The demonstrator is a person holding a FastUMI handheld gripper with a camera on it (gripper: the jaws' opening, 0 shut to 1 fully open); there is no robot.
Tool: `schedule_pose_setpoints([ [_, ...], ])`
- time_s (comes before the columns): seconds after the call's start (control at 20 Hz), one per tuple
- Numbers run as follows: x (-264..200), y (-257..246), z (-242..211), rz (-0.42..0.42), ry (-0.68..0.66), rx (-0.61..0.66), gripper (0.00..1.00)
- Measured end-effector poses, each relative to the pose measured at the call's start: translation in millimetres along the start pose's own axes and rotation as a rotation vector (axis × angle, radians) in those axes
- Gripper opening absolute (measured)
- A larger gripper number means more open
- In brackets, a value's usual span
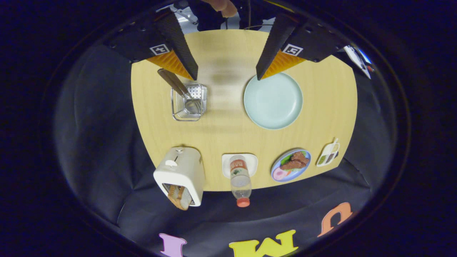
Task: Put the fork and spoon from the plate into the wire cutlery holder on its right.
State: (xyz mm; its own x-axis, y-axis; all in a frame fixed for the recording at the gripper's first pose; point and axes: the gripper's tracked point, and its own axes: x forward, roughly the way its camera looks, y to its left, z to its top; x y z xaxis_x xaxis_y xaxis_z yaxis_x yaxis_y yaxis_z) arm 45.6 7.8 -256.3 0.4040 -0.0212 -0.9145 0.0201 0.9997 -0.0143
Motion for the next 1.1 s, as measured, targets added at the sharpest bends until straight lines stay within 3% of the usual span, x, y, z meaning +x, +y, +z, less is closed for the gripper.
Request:
schedule_pose_setpoints([
  [0.15,-17.6,11.9,-2.0,0.001,-0.092,0.009,0.99],
  [0.65,-135.5,24.7,26.2,-0.024,-0.614,-0.002,0.97],
  [0.85,-190.1,34.2,16.2,0.018,-0.818,-0.019,0.97],
  [1.1,-245.5,38.6,4.9,0.013,-1.067,-0.041,0.96],
])
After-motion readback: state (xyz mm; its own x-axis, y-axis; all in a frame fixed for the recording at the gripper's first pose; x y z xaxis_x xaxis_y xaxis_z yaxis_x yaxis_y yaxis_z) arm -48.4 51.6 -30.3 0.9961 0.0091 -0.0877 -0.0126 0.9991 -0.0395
